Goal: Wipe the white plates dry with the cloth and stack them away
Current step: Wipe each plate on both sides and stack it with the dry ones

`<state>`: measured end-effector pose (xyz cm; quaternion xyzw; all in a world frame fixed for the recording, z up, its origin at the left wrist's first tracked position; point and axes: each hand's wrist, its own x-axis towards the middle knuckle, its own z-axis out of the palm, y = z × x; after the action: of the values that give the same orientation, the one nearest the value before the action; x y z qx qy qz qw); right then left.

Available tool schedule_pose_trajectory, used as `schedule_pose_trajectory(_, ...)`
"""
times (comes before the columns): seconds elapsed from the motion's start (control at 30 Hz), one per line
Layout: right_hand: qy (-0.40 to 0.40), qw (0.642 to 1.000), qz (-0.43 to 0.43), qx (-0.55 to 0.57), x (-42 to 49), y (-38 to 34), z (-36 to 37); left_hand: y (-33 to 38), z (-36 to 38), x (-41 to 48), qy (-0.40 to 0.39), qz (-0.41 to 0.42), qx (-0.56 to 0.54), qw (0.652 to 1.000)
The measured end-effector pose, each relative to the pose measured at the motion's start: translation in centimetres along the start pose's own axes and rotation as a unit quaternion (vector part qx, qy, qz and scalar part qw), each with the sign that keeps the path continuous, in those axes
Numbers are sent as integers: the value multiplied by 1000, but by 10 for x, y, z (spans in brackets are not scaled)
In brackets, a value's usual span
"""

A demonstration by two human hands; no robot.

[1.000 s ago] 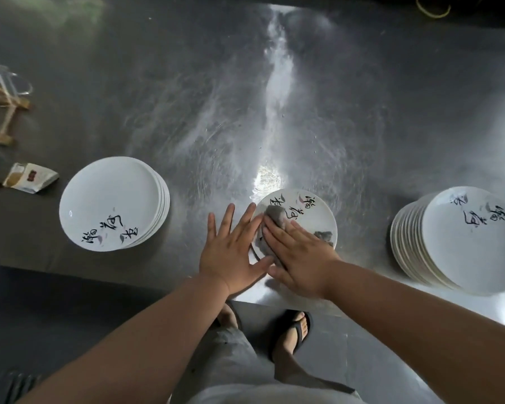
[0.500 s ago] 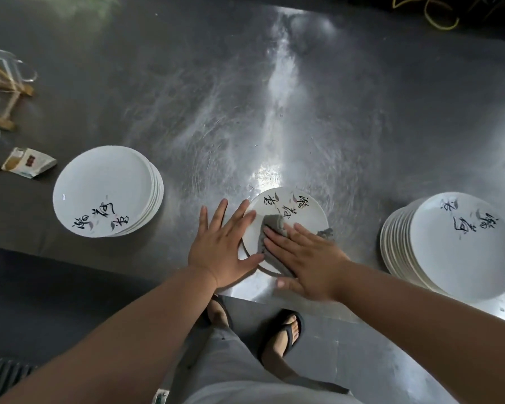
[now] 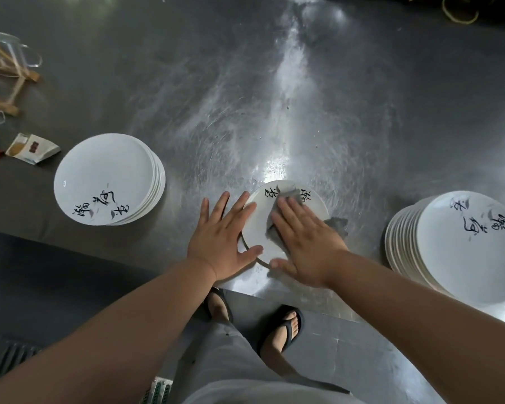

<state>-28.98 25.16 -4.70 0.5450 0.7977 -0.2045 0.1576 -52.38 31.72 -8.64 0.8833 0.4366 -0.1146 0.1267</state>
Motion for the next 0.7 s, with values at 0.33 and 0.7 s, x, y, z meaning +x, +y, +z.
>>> schedule_pose_trajectory(0.33, 3, 997, 72, -22, 2, 6, -3, 0, 0, 0, 14, 1, -12, 1000)
schedule_pose_trajectory(0.7, -1, 995, 96, -6, -29, 16, 3, 1, 1, 0, 21, -1, -14, 1000)
